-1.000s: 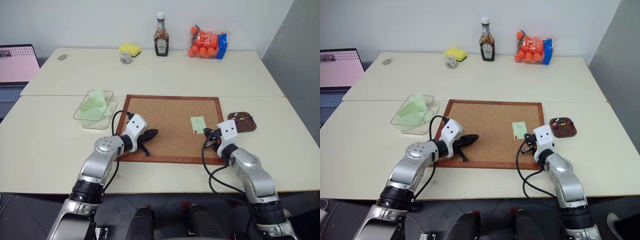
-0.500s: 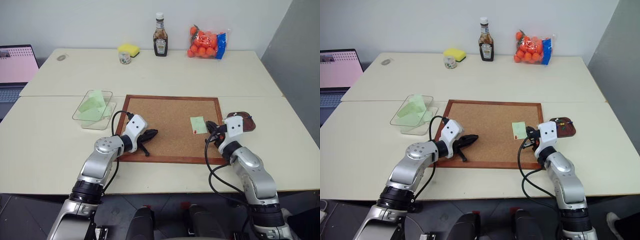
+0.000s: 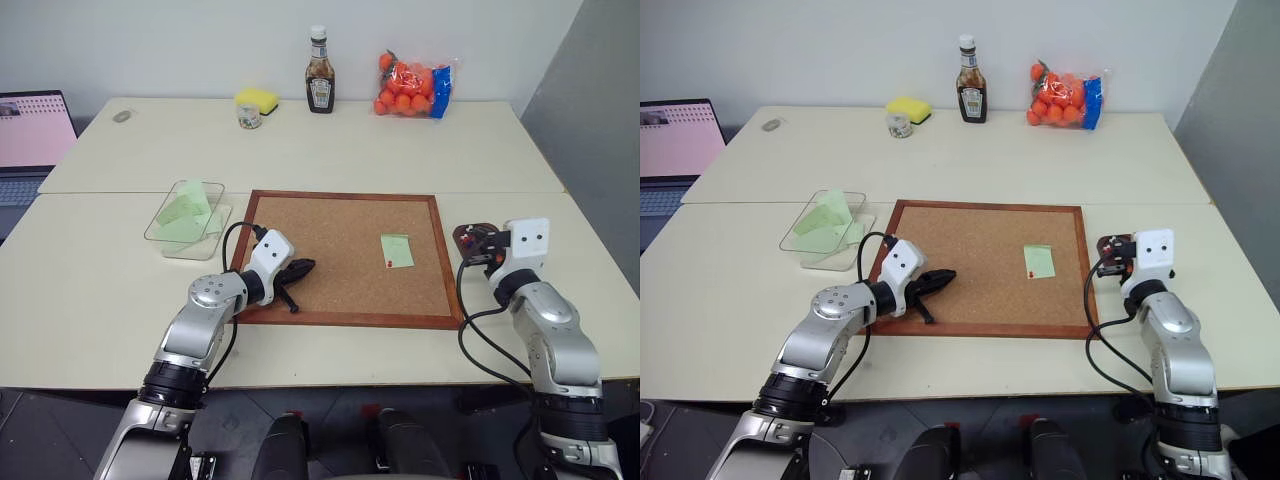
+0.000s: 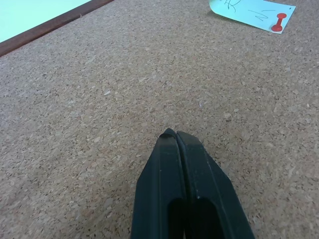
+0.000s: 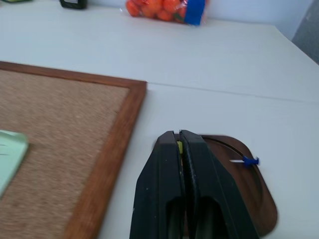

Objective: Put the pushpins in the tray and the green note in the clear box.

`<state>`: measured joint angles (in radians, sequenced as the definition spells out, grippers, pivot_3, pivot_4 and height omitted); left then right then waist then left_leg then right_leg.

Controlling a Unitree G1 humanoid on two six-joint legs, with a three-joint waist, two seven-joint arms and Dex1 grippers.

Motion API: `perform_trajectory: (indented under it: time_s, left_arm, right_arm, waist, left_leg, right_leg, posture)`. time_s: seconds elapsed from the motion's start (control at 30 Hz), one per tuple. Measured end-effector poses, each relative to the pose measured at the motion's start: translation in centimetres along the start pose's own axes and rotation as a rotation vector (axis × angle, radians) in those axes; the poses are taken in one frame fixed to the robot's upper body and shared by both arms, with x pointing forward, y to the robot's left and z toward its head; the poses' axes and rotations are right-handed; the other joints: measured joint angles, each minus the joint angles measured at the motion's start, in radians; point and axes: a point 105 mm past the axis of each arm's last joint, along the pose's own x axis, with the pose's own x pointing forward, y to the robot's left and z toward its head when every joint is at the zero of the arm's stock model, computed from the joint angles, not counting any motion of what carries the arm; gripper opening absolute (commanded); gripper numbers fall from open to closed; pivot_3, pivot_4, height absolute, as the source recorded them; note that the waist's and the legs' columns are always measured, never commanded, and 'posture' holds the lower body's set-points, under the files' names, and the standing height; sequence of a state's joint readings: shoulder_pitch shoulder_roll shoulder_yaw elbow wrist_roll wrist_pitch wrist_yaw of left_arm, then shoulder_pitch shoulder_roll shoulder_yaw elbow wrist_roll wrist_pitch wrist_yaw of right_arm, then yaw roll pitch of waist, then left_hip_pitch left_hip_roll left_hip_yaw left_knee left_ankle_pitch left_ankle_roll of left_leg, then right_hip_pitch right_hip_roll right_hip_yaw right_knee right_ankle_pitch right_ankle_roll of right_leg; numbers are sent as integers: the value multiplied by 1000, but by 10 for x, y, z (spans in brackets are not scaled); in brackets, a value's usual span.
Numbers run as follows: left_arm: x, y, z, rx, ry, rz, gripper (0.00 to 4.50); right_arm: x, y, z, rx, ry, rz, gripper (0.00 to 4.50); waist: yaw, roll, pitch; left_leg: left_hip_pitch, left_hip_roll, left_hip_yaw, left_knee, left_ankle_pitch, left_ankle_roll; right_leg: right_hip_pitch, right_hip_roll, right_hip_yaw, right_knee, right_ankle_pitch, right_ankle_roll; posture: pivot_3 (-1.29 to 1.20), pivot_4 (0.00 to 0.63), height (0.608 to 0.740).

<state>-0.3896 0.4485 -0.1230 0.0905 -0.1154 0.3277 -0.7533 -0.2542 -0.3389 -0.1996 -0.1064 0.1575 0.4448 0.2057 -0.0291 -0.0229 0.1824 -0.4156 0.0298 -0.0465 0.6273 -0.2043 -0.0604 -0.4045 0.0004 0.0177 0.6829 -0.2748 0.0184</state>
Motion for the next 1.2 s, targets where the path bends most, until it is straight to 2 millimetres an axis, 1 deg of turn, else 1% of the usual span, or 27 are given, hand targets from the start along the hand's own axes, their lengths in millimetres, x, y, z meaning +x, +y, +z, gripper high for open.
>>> perform_trajectory:
  time_s: [0.17, 0.23, 0.27, 0.33, 0.47, 0.53, 0.57, 0.6, 0.63, 0.77, 0.97, 1.2]
  left_arm:
    - [1, -1, 0, 3, -4, -3, 0]
    - [1, -1, 0, 4, -4, -2, 0]
    - [1, -1, 0, 4, -4, -2, 0]
    - [1, -1, 0, 4, -4, -2, 0]
    - [1, -1, 0, 5, -4, -3, 0]
    - [1, -1, 0, 6, -4, -3, 0]
    - [1, -1, 0, 6, -4, -4, 0]
    - [1, -1, 0, 6, -4, -4, 0]
    - [1, -1, 0, 6, -5, -4, 0]
    - [1, -1, 0, 7, -5, -5, 0]
    - [1, -1, 0, 12, -8, -5, 0]
    - [1, 0, -1, 14, -9, -7, 0]
  right_arm:
    - [9, -14, -8, -2, 47, -48, 3]
    - [9, -16, -12, -2, 63, -54, 461]
    - [10, -18, -14, 2, 72, -57, 534]
    - [12, -19, -16, 7, 82, -61, 928]
    - [14, -19, -12, 9, 71, -62, 1816]
    - [15, -19, -12, 9, 70, -62, 2184]
    - [15, -19, -12, 10, 70, -61, 2493]
    - [14, -19, -12, 10, 70, -61, 2589]
    - [14, -19, -12, 11, 70, -62, 2806]
    - [14, -19, -13, 13, 73, -63, 2806]
    - [12, -17, -22, 42, 119, -53, 2806]
    - [12, -17, -27, 53, 147, -65, 2806]
  waist:
    - [0, 0, 0]
    - [0, 0, 0]
    - [0, 0, 0]
    - [0, 0, 0]
    - [0, 0, 0]
    - [0, 0, 0]
    - [0, 0, 0]
    - [0, 0, 0]
    - [0, 0, 0]
    - [0, 0, 0]
    - [0, 0, 0]
    - [0, 0, 0]
  left_leg:
    - [0, 0, 1, 0, 0, 0]
    - [0, 0, 1, 0, 0, 0]
    - [0, 0, 1, 0, 0, 0]
    - [0, 0, 1, 0, 0, 0]
    - [0, 0, 1, 0, 0, 0]
    - [0, 0, 1, 0, 0, 0]
    - [0, 0, 1, 0, 0, 0]
    - [0, 0, 1, 0, 0, 0]
    - [0, 0, 1, 0, 0, 0]
    - [0, 0, 1, 0, 0, 0]
    - [0, 0, 1, 0, 0, 0]
    - [0, 0, 1, 0, 0, 0]
  right_leg:
    - [0, 0, 0, 0, 0, 0]
    - [0, 0, 0, 0, 0, 0]
    - [0, 0, 0, 0, 0, 0]
    - [0, 0, 1, 0, 0, 0]
    - [0, 0, 0, 0, 0, 0]
    - [0, 0, 0, 0, 0, 0]
    - [0, 0, 0, 0, 0, 0]
    - [0, 0, 0, 0, 0, 0]
    - [0, 0, 1, 0, 0, 0]
    - [0, 0, 0, 0, 0, 0]
    - [0, 0, 0, 0, 0, 0]
    - [0, 0, 0, 0, 0, 0]
  posture:
    - [0, 150, 740]
    - [0, 150, 740]
    - [0, 150, 740]
    - [0, 150, 740]
    - [0, 150, 740]
    - [0, 150, 740]
    - [0, 150, 740]
    - [0, 150, 740]
    - [0, 150, 740]
    - [0, 150, 740]
    - [0, 150, 740]
    - [0, 150, 740]
